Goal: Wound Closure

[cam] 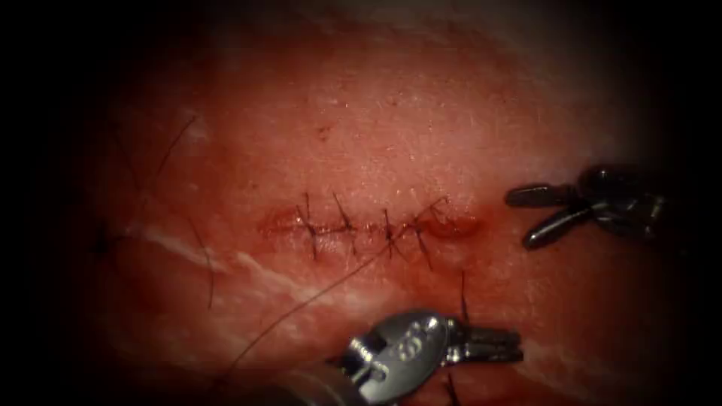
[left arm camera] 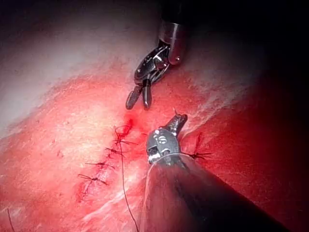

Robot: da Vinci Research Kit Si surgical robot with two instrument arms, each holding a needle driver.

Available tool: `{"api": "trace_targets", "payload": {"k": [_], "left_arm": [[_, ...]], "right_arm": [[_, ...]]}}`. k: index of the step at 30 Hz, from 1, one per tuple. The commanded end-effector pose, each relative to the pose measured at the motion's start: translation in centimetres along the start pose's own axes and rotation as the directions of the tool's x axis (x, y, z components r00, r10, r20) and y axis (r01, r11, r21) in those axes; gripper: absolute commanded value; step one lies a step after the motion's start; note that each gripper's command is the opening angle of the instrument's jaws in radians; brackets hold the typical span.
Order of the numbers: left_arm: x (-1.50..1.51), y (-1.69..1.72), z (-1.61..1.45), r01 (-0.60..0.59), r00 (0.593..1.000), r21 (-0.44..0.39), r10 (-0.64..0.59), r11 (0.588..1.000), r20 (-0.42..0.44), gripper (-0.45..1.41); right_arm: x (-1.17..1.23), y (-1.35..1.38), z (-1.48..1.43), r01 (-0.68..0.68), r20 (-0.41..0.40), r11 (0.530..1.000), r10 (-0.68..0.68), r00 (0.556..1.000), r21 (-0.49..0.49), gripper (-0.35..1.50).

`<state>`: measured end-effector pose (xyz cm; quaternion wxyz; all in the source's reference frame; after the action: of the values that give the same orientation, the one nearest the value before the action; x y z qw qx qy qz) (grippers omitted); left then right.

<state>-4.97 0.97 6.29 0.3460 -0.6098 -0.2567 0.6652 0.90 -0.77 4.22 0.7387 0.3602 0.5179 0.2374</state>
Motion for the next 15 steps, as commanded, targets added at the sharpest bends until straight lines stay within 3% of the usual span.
{"api": "trace_targets", "payload": {"k": [1,4,7,10,13,15], "left_arm": [[-0.07,0.02,0.05,0.013,1.000,-0.016,-0.013,1.000,0.001,-0.45],[0.02,0.15,-0.06,0.005,1.000,-0.073,-0.004,0.997,0.011,-0.45],[0.07,0.29,-0.13,-0.134,0.990,-0.103,0.138,0.986,0.030,-0.45],[0.09,0.44,-0.16,-0.291,0.951,-0.128,0.301,0.948,0.073,-0.45],[0.12,0.59,-0.17,-0.518,0.835,-0.124,0.532,0.846,0.140,-0.45],[0.14,0.62,-0.18,-0.602,0.771,-0.113,0.613,0.790,0.176,-0.45]], "right_arm": [[-0.11,-0.04,0.07,-0.005,0.001,1.000,0.005,1.000,0.003,1.11],[-0.11,-0.04,0.07,-0.004,0.001,1.000,0.004,1.000,0.003,1.11],[-0.13,-0.05,0.08,-0.002,0.001,1.000,0.002,1.000,0.003,1.11],[-0.16,-0.05,0.09,0.000,0.001,1.000,0.000,1.000,0.002,1.11],[-0.17,-0.05,0.10,0.001,-0.002,1.000,-0.001,1.000,0.001,1.11],[-0.17,-0.06,0.11,0.000,-0.020,1.000,0.000,1.000,0.003,1.13]]}}
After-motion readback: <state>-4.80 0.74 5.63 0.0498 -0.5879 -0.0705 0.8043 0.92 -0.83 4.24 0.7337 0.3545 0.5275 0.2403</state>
